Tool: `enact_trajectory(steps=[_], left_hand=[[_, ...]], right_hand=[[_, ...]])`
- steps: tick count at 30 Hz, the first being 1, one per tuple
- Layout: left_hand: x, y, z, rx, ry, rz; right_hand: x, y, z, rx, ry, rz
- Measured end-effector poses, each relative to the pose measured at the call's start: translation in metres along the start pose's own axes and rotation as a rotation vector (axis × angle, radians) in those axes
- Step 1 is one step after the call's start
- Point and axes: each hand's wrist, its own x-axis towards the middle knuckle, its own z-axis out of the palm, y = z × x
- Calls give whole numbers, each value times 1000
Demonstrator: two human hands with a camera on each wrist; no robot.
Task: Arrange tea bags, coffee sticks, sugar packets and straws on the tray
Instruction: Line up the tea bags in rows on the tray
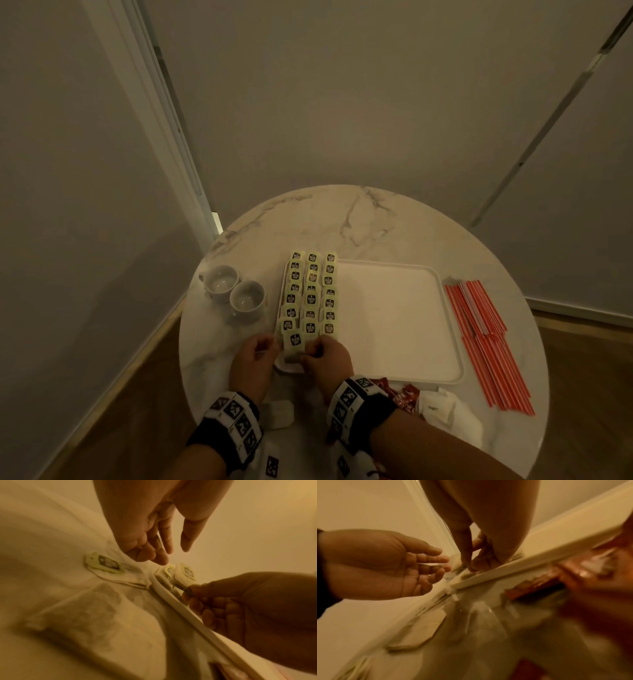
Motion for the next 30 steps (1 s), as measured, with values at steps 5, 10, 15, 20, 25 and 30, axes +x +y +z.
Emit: enact_trajectory(steps=[5, 10, 15, 20, 25, 30], left_hand=[[0, -16, -3, 310, -96, 119], [8, -24, -4, 547, -150, 266], [12, -26, -2, 696, -188, 355], [12, -29, -4, 781, -190, 409], [11, -25, -8, 778, -196, 420], [8, -11, -36, 793, -227, 390]], right_hand=[[9, -7, 9, -144, 19, -12], [13, -13, 17, -219, -23, 24], [15, -12, 21, -254, -17, 41], [14, -14, 19, -339, -44, 20], [10, -16, 16, -352, -78, -3], [3, -15, 3, -296, -36, -95]])
